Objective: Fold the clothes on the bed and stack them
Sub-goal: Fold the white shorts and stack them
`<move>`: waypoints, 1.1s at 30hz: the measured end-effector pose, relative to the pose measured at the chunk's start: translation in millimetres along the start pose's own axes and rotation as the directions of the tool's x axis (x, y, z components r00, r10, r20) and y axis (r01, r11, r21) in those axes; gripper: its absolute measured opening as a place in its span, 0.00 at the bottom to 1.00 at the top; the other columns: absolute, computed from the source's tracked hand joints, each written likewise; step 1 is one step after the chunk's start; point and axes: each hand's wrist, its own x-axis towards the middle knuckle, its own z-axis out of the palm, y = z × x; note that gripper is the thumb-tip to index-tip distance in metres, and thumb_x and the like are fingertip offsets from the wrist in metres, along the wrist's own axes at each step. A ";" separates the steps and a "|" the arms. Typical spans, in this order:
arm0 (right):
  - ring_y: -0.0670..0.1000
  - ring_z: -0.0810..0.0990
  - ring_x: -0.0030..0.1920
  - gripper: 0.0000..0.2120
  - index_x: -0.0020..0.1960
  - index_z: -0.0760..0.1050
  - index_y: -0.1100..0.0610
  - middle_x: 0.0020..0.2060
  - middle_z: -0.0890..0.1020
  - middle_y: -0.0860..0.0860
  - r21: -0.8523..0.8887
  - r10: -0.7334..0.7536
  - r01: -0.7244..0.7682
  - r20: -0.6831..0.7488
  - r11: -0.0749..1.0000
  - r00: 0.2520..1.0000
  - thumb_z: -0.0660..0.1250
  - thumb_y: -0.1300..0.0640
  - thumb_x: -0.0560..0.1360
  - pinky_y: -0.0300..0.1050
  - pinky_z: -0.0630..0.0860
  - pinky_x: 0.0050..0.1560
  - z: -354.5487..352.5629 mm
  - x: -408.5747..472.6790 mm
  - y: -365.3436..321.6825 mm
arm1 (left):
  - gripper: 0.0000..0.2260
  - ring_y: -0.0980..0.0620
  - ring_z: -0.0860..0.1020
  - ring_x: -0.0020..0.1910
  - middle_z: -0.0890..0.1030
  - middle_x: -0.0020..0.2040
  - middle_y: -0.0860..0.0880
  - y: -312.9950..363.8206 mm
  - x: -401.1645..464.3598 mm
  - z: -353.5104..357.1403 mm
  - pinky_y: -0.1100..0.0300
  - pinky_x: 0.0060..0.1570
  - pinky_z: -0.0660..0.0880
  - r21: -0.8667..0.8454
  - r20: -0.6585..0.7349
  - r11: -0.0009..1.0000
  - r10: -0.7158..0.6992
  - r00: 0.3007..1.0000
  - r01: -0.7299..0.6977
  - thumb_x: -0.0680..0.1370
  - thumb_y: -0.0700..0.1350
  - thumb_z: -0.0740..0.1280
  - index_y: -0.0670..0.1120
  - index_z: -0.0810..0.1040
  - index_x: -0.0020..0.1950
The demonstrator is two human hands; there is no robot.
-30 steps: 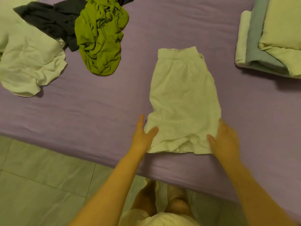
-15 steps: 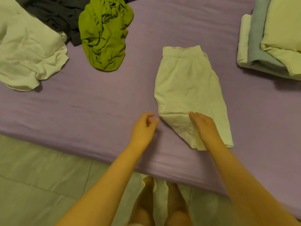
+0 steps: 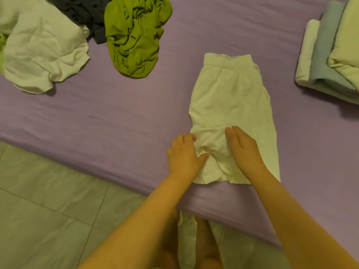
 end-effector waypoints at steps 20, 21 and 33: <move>0.48 0.73 0.56 0.12 0.63 0.70 0.54 0.55 0.76 0.48 -0.145 0.006 0.038 0.294 0.989 0.956 0.58 0.56 0.80 0.39 0.67 0.55 58.3 -39.8 32.4 | 0.15 0.58 0.77 0.48 0.80 0.52 0.43 -86.1 22.3 -58.2 0.65 0.47 0.73 -0.334 0.356 0.931 0.272 0.894 -0.150 0.78 0.29 0.60 0.41 0.80 0.60; 0.50 0.70 0.63 0.17 0.67 0.68 0.55 0.62 0.74 0.50 -0.215 -0.001 0.070 0.302 0.974 0.953 0.59 0.60 0.79 0.40 0.65 0.61 60.2 -39.0 41.5 | 0.16 0.67 0.76 0.46 0.80 0.51 0.48 -86.0 24.2 -58.5 0.71 0.47 0.72 -0.347 0.397 0.927 0.285 0.872 -0.145 0.78 0.28 0.59 0.40 0.77 0.63; 0.65 0.70 0.64 0.23 0.68 0.71 0.57 0.65 0.73 0.60 -0.712 -0.063 0.011 -0.047 0.702 0.997 0.67 0.65 0.74 0.62 0.68 0.58 9.9 -35.5 111.6 | 0.14 0.50 0.70 0.49 0.73 0.50 0.49 -93.1 44.6 -36.7 0.55 0.52 0.69 -0.216 0.444 0.970 -0.005 0.896 0.113 0.72 0.55 0.68 0.45 0.81 0.49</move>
